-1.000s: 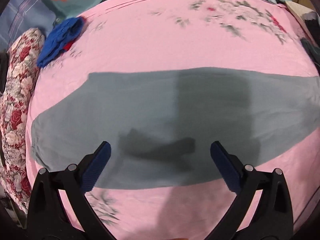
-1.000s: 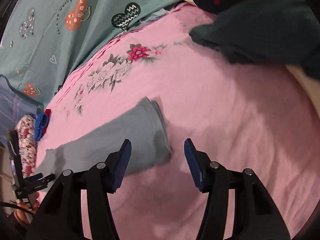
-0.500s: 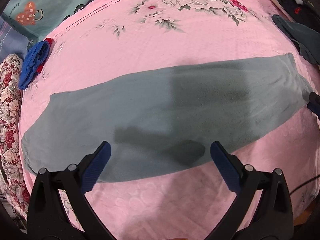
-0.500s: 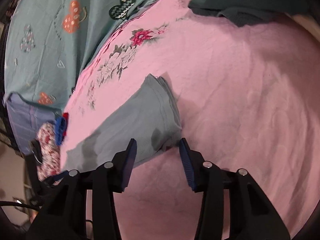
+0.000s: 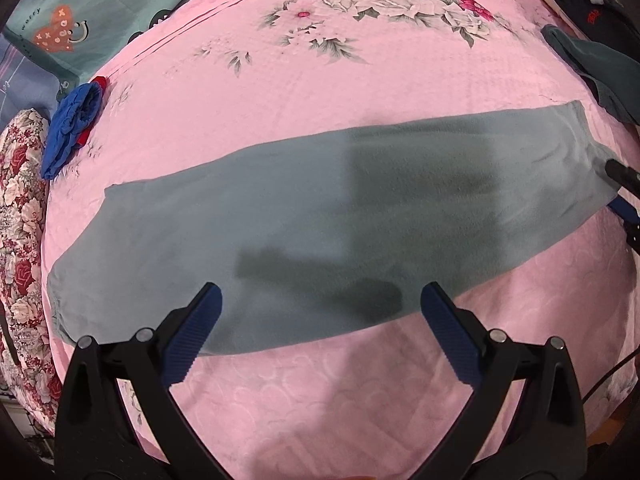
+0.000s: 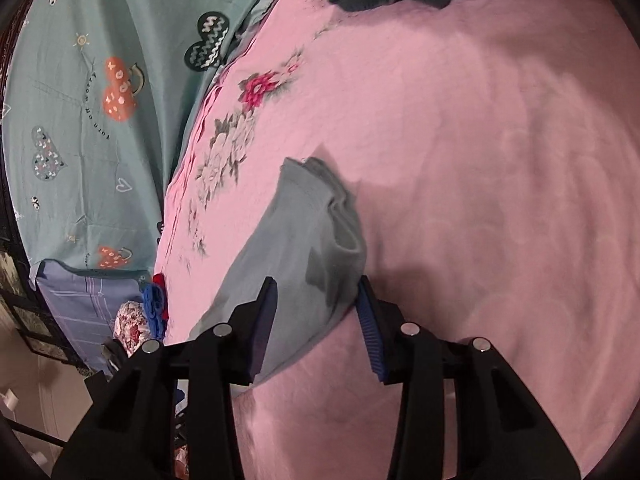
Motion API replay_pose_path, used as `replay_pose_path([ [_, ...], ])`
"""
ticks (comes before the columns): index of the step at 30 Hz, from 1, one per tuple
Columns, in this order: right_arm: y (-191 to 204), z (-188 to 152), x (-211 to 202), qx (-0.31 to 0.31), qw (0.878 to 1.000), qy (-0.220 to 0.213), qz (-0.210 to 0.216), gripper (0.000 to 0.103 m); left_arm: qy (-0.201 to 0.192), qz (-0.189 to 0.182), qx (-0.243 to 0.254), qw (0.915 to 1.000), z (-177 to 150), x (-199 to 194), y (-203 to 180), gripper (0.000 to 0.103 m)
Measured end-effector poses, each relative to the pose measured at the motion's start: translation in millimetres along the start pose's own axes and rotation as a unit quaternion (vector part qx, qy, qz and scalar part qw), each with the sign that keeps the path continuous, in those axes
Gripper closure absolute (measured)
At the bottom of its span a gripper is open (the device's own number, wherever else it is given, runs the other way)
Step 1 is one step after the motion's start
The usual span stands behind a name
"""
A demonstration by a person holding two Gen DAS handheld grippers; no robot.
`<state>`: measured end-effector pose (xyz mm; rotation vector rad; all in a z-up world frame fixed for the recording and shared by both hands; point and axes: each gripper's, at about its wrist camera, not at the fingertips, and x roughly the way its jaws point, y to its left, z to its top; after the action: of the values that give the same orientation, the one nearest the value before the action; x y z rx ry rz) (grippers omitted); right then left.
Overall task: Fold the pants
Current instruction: 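Grasp the pants cuff end with the right gripper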
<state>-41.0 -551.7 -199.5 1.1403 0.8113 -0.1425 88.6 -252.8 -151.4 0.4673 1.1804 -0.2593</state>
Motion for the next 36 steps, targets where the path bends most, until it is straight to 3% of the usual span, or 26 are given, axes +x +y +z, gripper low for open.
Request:
replay_pose_path([
  [1,-0.7,0.3,3.1,0.004,1.000,-0.001,-0.002,0.072,0.001,0.001,0.002,1.0000,-0.3,1.0,-0.8,0.002],
  [3,-8.0,0.7,4.9,0.028,1.000,-0.006,-0.002,0.088,0.004,0.004,0.007,1.0000,-1.2,2.6,-1.8,0.002],
  [5,-15.9,1.3,4.8,0.052,0.999,-0.010,0.007,0.094,0.004,0.004,0.010,0.9999,-1.9,3.0,-1.8,0.002],
  [18,2.2,-5.8,-2.5,0.020,0.999,-0.042,-0.027,0.096,0.019,-0.014,0.007,0.9997,-10.7,23.6,10.7,0.002],
  [20,-11.2,-5.9,4.7,0.052,0.998,-0.028,-0.021,0.094,0.020,-0.026,-0.001,0.9995,-14.4,29.4,15.5,0.002],
  [23,-24.6,-5.8,2.9,0.098,0.994,-0.039,0.018,0.092,0.016,-0.030,0.001,0.9994,-15.3,29.5,16.8,0.002],
  [28,-24.0,-4.4,4.6,0.112,0.992,-0.054,0.014,0.095,0.007,-0.023,0.014,0.9996,-21.9,24.4,20.5,0.002],
  [30,-13.4,-5.7,1.7,0.089,0.994,-0.065,-0.011,0.095,-0.002,-0.027,-0.003,0.9996,-22.8,18.2,33.8,0.002],
  [32,17.2,-9.4,-5.5,0.017,0.994,-0.089,-0.058,0.095,-0.007,-0.025,-0.021,0.9995,-24.3,12.9,53.3,0.002],
  [34,58.1,-17.3,-11.2,-0.086,0.983,-0.118,-0.115,0.095,-0.012,-0.013,-0.038,0.9991,-28.0,11.0,77.9,0.002],
  [36,100.9,-31.7,-11.0,-0.191,0.959,-0.142,-0.152,0.095,-0.008,-0.016,-0.071,0.9973,-31.3,13.3,103.3,0.002],
])
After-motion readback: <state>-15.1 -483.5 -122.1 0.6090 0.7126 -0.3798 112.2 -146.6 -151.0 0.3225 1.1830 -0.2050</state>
